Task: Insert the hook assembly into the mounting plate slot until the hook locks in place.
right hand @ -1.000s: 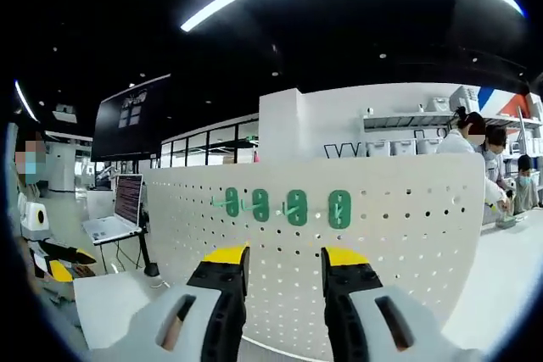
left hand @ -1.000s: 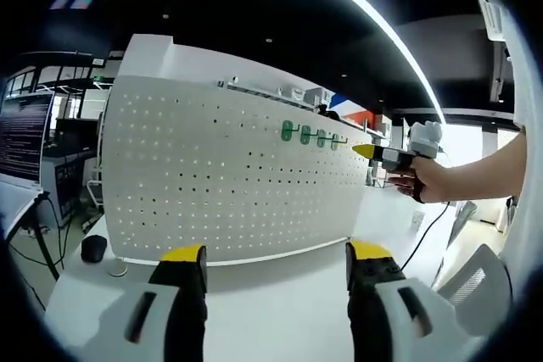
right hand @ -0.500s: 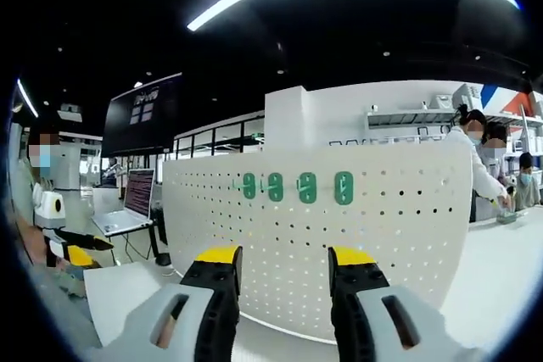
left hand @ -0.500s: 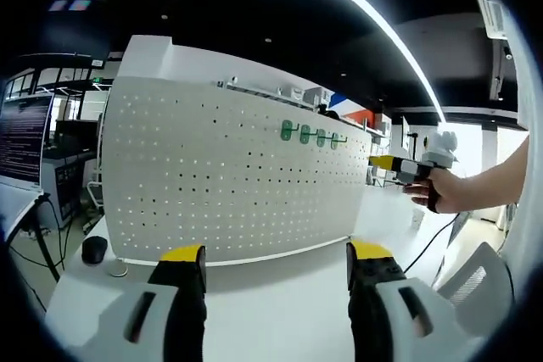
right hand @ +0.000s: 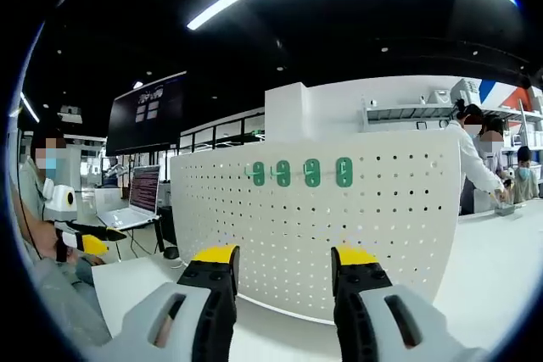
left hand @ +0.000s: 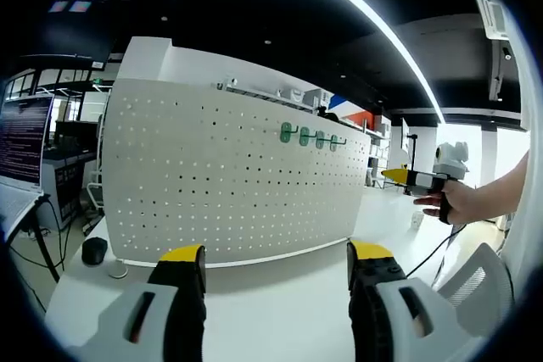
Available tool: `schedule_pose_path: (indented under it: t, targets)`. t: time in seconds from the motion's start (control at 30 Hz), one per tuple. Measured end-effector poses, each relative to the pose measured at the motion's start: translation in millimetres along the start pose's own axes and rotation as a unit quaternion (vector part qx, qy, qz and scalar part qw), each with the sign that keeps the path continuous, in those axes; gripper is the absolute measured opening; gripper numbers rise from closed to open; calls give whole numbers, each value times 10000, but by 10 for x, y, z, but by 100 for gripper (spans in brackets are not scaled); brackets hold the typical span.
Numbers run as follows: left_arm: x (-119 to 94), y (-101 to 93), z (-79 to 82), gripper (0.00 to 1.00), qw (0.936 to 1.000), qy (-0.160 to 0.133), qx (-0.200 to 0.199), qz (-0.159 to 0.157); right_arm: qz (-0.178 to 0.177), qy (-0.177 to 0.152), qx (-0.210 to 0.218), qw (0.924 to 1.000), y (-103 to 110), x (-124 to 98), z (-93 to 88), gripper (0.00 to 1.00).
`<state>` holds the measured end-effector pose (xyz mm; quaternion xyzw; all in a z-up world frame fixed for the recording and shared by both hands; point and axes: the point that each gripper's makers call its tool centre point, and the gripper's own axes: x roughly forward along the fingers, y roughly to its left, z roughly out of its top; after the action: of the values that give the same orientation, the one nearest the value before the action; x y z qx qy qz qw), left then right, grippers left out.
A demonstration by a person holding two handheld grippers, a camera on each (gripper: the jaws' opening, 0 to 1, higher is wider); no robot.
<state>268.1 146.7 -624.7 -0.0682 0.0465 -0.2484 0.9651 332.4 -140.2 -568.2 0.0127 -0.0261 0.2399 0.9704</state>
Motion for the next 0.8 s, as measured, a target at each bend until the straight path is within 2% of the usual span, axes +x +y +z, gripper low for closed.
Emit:
schedule_pose_path:
  t: [0.8]
  targets:
    - [-15,-29,11,71,10000,-25,-16,-34,-23,58,96,9999,145,-438,-175,48]
